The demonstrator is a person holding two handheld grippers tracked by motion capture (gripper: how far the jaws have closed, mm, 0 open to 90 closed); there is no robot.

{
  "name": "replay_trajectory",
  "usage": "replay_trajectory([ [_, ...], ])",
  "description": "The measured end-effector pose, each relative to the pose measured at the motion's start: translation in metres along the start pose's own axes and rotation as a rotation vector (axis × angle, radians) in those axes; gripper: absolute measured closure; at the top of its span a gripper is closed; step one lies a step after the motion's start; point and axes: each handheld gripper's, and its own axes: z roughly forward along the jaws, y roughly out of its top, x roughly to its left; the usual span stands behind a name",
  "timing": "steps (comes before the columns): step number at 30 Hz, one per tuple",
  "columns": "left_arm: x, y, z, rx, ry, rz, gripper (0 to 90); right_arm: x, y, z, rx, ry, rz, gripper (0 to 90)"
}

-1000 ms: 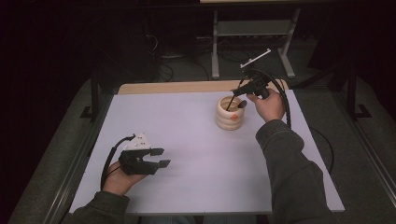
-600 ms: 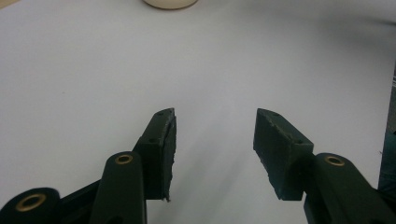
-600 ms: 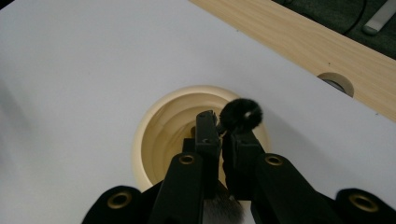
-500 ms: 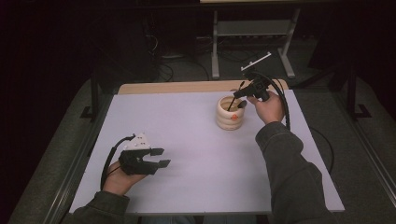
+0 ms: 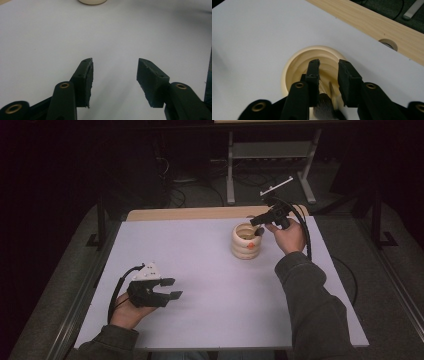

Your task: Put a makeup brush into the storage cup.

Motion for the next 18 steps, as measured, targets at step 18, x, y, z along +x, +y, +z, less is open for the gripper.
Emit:
replay_trajectory([
  [18, 0.002, 0.0, 0.0, -0.004, 0.015, -0.019, 40.0, 0.016, 0.004, -0.011, -0.054, 0.026, -0.042, 49.7],
])
